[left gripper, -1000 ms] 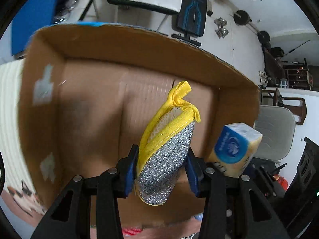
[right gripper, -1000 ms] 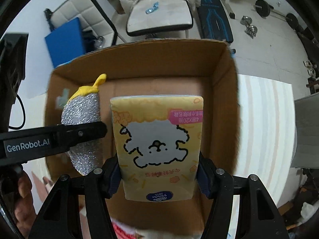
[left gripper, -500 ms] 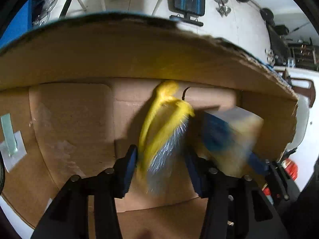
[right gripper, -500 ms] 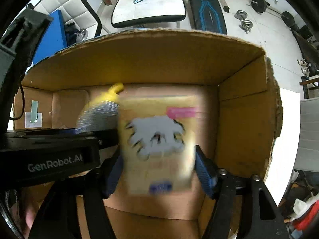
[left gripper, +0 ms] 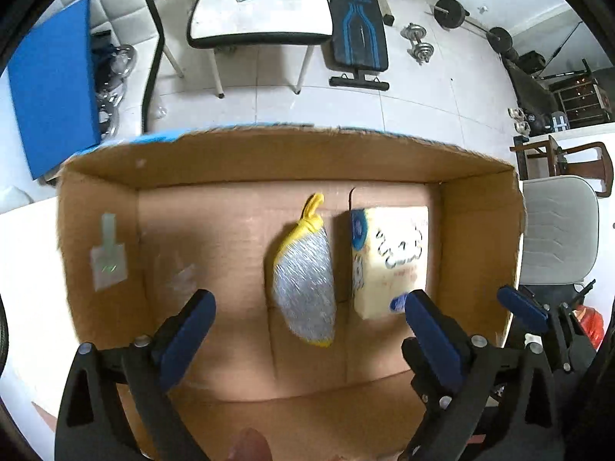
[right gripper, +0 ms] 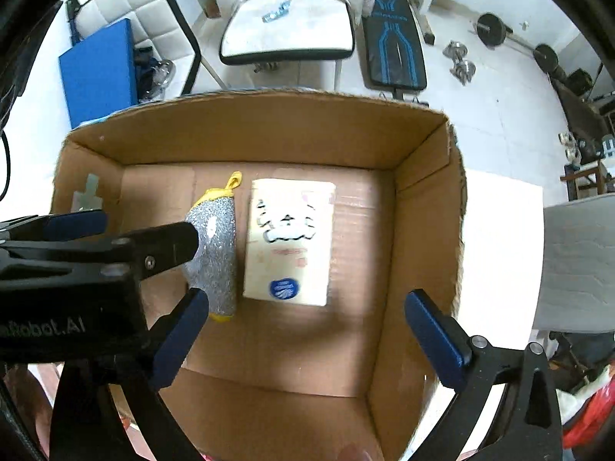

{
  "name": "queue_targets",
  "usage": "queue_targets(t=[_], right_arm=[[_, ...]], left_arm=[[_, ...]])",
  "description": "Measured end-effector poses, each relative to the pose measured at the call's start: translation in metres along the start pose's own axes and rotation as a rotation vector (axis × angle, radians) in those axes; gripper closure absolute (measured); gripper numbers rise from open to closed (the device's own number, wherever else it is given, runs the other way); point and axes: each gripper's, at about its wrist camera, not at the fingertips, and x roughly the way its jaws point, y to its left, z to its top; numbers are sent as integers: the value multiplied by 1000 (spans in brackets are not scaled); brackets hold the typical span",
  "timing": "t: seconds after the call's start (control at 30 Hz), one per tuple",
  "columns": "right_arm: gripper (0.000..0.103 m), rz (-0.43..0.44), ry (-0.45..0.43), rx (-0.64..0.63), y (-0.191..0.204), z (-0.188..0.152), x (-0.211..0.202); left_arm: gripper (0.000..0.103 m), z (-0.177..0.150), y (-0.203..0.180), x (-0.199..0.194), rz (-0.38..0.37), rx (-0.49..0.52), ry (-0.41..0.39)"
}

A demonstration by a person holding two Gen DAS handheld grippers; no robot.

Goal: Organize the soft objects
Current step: 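Lower the sponge and tissue pack into the box and open both tools, then grasp the green snack bag with the left tool while the right tool grasps the black bag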

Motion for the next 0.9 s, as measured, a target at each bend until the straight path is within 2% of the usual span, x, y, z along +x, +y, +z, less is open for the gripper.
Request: queue_targets(t=[0.17,0.27,0.37,0.53,0.63,0.73,0.77,0.8,0.9], right_arm=[[0,26,-20,0,2,-18,-18],[0,50,-52,4,0,-37,-35],[0,53,-92,2,-6,-67,-52],[0,86,-79,-4,-22,-131,-55],[0,88,-51,-12,-25,-171,-37],[0,117,24,-7,-18,-199,-2],[4,129,54,-3,-15,-205,13],[5,135,73,4,-12,-209,25],[22,127,103,11,-2,-214,58]], left_arm=[[2,-2,11,-14,22,-21,-42],[2,-12,12,-32,61,-30,-107],[2,-48,13,-55,116,-43,-192],[2,-112,13,-57,206,-58,-241],[2,-152,18,-34,269,-58,-218],[5,-177,29,6,273,-70,-138],[13,-181,36,24,267,-83,-95],[16,-183,40,34,263,-95,-68],[16,-183,57,69,241,-129,-8]])
